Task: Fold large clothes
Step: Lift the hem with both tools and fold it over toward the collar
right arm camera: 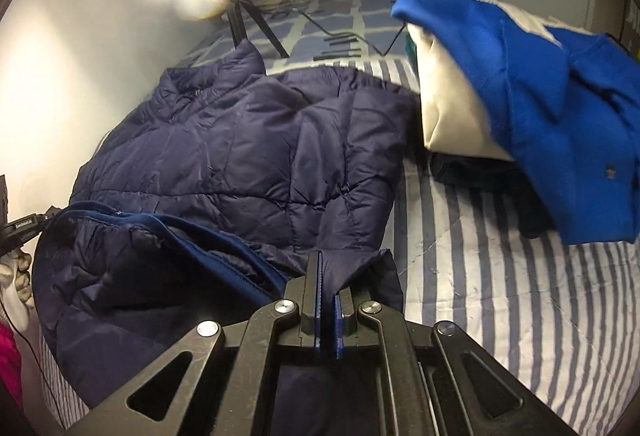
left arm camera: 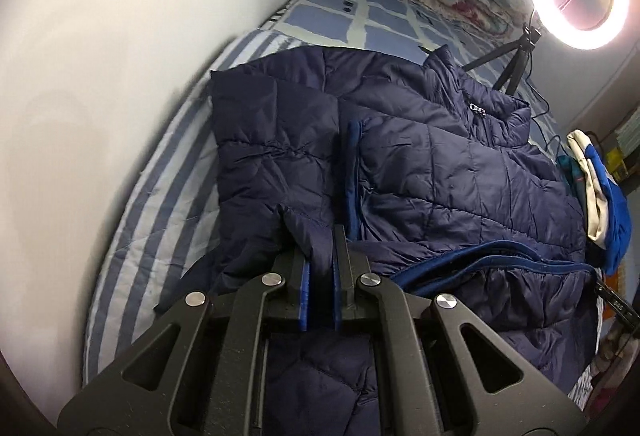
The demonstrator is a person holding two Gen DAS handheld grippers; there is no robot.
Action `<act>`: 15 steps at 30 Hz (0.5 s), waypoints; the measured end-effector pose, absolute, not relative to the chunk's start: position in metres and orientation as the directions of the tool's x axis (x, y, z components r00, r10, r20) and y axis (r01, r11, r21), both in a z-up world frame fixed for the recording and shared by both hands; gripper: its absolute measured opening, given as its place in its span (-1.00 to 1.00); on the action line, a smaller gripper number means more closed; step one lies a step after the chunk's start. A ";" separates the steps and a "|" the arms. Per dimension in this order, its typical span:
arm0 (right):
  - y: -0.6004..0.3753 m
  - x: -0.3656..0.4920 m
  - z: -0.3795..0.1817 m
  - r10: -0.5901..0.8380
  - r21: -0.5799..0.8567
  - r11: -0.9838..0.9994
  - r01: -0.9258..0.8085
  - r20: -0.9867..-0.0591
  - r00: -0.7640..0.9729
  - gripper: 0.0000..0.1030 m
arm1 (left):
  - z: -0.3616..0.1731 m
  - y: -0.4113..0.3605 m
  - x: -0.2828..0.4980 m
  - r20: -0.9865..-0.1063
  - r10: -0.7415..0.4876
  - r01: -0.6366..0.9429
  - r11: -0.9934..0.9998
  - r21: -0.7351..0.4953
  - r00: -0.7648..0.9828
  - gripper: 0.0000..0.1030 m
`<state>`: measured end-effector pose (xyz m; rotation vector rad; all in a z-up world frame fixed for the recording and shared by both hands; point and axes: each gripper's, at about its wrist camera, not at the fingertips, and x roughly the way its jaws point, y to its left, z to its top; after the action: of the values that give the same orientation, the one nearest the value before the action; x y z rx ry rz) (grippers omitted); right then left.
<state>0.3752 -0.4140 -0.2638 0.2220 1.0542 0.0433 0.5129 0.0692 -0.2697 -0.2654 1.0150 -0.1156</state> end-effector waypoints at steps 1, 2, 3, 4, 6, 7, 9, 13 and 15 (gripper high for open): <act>-0.415 0.375 -0.265 0.152 0.212 0.975 0.067 -0.854 0.498 -0.95 | -0.269 0.070 0.513 -0.822 -0.234 -0.019 0.958 -0.285 0.520 -0.79; -0.418 0.375 -0.264 0.161 0.221 0.973 0.062 -0.850 0.501 -0.94 | -0.267 0.072 0.515 -0.822 -0.244 -0.018 0.955 -0.295 0.515 -0.69; -0.419 0.373 -0.262 0.173 0.232 0.971 0.059 -0.848 0.502 -0.84 | -0.264 0.076 0.515 -0.818 -0.259 -0.017 0.950 -0.311 0.514 -0.59; -0.421 0.372 -0.259 0.196 0.256 0.965 0.051 -0.841 0.504 -0.79 | -0.260 0.078 0.515 -0.811 -0.271 -0.016 0.945 -0.327 0.519 -0.53; -0.428 0.366 -0.251 0.245 0.308 0.951 0.037 -0.818 0.520 -0.50 | -0.248 0.087 0.515 -0.792 -0.306 -0.014 0.929 -0.369 0.529 -0.18; -0.431 0.363 -0.246 0.263 0.329 0.944 0.031 -0.804 0.533 -0.44 | -0.242 0.091 0.515 -0.781 -0.320 -0.009 0.923 -0.384 0.537 -0.11; -0.439 0.357 -0.236 0.281 0.358 0.933 0.027 -0.775 0.565 0.03 | -0.228 0.098 0.511 -0.768 -0.287 -0.016 0.933 -0.360 0.573 0.11; -0.460 0.338 -0.221 0.259 0.357 0.933 0.032 -0.732 0.630 0.15 | -0.220 0.107 0.507 -0.764 -0.266 0.027 0.950 -0.310 0.587 0.11; -0.467 0.334 -0.225 0.227 0.324 0.945 0.047 -0.750 0.621 0.16 | -0.230 0.105 0.510 -0.796 -0.246 0.053 0.964 -0.261 0.553 0.11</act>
<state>0.3340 -0.4667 -0.2253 0.3287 0.8988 0.1055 0.5098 0.1049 -0.2305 -0.2167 0.9707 -0.1782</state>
